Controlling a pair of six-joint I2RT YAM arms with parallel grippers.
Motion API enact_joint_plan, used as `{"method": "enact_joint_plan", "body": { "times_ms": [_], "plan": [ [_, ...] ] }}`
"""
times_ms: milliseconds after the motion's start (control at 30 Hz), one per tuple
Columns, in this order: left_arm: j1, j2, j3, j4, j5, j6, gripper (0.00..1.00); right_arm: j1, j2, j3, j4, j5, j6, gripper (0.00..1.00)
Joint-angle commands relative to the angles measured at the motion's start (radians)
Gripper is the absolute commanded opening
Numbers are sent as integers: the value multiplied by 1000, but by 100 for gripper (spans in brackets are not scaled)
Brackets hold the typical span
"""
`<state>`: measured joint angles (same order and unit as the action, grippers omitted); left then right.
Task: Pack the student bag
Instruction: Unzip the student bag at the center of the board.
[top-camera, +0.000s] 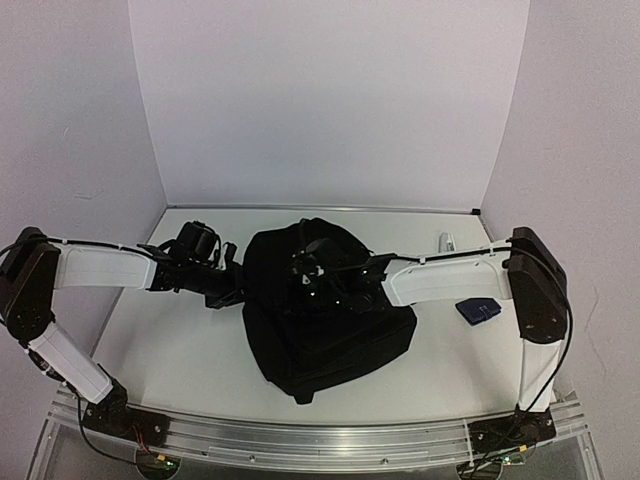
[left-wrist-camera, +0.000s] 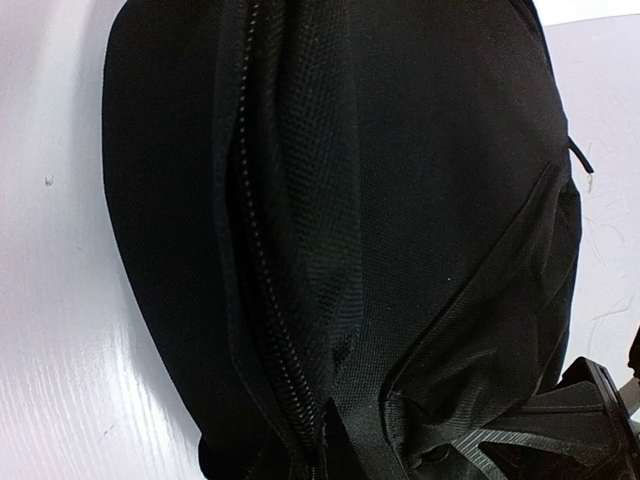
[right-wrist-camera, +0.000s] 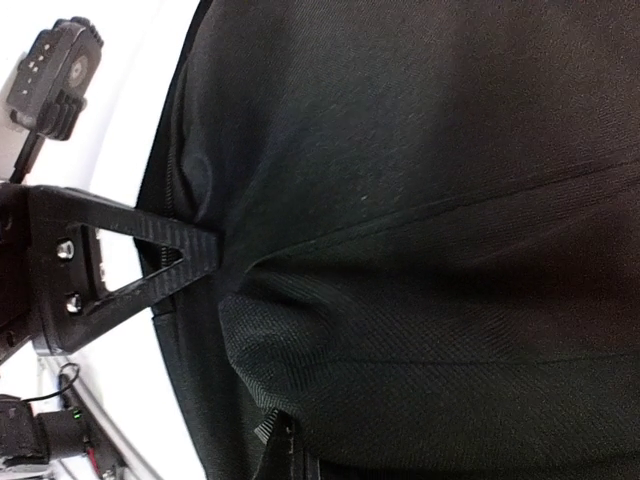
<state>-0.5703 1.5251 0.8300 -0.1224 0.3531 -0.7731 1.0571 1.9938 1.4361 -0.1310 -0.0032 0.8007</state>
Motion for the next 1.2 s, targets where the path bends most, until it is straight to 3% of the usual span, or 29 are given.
{"method": "enact_joint_plan", "body": {
  "times_ms": [0,233,500,733,1000,1167],
  "plan": [
    [13,-31,20,-57,-98,24,0,-31,-63,23,-192,258,-36,0],
    [14,-31,17,-65,-111,26,0,-35,-126,5,-208,246,-67,0],
    [14,-31,5,-39,-94,23,0,-46,-193,-3,-206,117,-79,0],
    [12,-20,7,14,-23,27,0,-7,-180,46,-178,-41,-81,23],
    [12,-24,5,17,-8,33,0,41,-99,96,-168,-38,-51,26],
    [12,-31,0,14,-11,32,0,44,-110,84,-175,40,-21,39]
  ]
}}
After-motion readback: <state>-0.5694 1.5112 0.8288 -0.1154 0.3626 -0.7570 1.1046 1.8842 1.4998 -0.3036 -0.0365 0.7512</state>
